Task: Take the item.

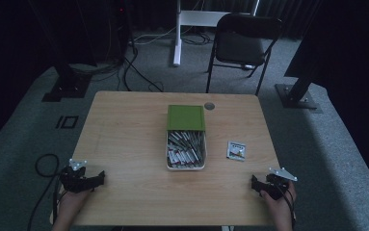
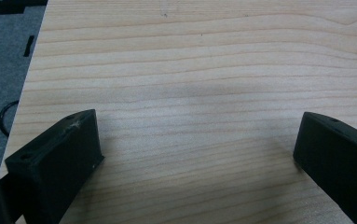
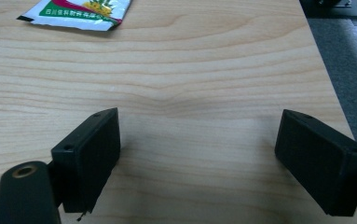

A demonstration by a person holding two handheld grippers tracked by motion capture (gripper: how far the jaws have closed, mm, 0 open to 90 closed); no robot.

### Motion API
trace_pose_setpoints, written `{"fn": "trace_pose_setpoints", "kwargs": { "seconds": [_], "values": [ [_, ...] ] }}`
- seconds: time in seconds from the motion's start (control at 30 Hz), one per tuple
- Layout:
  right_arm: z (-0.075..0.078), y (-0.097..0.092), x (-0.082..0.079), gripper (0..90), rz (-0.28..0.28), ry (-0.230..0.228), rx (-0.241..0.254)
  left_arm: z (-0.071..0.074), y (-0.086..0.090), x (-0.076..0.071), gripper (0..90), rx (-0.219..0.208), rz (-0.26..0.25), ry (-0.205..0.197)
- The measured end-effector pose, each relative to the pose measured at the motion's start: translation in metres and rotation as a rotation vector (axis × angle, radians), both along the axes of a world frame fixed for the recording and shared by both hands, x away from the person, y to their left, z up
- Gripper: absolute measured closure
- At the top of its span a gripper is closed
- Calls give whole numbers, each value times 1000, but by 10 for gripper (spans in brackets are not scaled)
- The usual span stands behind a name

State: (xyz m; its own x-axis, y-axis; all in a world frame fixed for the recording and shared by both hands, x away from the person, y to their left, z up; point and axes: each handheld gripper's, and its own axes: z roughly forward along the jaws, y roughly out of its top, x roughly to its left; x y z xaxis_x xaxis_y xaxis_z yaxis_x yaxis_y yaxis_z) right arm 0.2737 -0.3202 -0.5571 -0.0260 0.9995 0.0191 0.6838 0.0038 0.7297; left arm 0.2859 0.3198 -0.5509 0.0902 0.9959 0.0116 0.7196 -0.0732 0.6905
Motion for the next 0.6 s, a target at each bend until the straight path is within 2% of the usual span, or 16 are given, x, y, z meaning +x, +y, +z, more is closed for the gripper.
{"fn": "trace_pose_setpoints", "kwargs": {
  "seconds": [0.13,0.6],
  "values": [
    [0,0,-4,142,-25,1,0,0,0,0,14,0,0,0],
    [0,1,-10,125,-3,3,2,0,0,0,14,0,0,0]
  ]
}}
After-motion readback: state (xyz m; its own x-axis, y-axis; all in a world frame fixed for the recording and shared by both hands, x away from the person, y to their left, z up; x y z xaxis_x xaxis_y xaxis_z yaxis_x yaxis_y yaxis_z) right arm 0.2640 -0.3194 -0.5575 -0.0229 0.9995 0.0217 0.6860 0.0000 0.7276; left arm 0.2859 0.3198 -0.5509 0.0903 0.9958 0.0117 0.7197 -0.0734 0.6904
